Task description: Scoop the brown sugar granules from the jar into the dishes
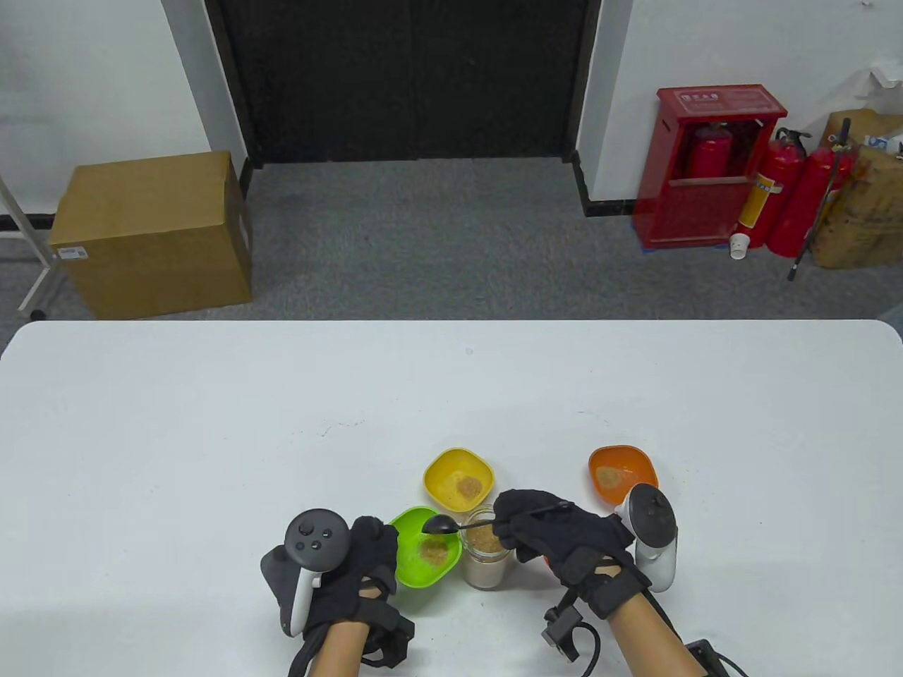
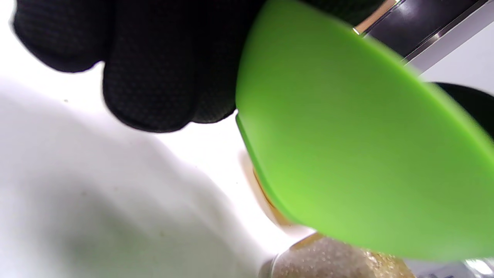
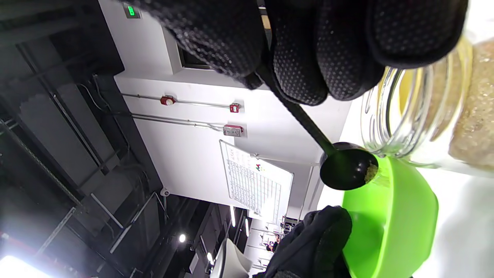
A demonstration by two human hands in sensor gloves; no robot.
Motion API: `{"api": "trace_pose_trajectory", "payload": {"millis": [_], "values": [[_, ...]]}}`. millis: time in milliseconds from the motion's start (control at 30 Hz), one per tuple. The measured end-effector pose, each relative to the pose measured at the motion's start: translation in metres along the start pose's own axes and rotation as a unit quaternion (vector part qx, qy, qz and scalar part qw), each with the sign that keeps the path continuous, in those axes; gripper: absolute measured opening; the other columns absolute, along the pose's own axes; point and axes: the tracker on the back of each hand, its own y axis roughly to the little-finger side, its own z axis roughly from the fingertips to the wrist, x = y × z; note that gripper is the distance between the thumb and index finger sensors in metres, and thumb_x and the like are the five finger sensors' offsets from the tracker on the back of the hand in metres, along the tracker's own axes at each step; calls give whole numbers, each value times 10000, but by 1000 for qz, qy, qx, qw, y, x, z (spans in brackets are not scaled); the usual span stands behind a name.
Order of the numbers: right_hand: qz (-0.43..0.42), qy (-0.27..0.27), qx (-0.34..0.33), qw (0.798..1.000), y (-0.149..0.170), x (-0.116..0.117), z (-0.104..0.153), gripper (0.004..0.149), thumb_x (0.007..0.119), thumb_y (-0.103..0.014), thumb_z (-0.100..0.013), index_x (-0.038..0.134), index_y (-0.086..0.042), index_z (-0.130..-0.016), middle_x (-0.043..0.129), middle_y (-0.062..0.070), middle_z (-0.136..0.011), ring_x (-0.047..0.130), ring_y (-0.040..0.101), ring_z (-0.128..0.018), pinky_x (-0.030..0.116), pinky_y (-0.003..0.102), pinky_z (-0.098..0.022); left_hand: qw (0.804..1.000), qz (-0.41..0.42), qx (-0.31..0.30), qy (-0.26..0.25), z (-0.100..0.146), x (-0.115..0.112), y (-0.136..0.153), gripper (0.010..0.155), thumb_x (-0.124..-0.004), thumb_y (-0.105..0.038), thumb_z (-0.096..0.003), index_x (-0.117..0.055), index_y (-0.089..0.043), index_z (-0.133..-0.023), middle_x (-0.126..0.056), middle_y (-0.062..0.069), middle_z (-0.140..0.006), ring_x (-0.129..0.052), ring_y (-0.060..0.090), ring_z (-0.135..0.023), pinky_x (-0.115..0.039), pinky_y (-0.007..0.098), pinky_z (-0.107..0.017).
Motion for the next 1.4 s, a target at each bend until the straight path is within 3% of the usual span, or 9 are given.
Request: {"api": "trace_pose_trajectory", "payload": {"millis": [433, 833, 1400], "values": [[30, -16, -23, 999, -5, 3, 0, 397, 835, -174, -478, 889, -130, -869, 905, 307, -833, 867, 512, -621, 784, 634, -389, 1000, 0, -1, -3, 0, 0, 0, 503, -784, -417, -553, -788, -60, -907, -1041, 107, -705, -1099, 264, -448, -870, 505, -398], [-93, 84, -8, 992, 3, -20, 5, 449, 774, -290, -562, 777, -62, -948, 908, 282, -805, 880, 474, -592, 802, 590, -370, 999, 42, 5, -6, -7, 7, 4, 510, -776, -410, -559, -765, -76, -944, -1024, 120, -739, -1093, 273, -476, -865, 506, -410], [-71, 168, -13, 983, 3, -55, 9, 469, 776, -315, -569, 760, 3, -913, 932, 245, -755, 894, 448, -555, 807, 575, -350, 991, -14, 122, -43, -55, 29, 42, 521, -744, -392, -571, -713, -79, -986, -985, 117, -832, -1087, 272, -550, -857, 511, -447]]}}
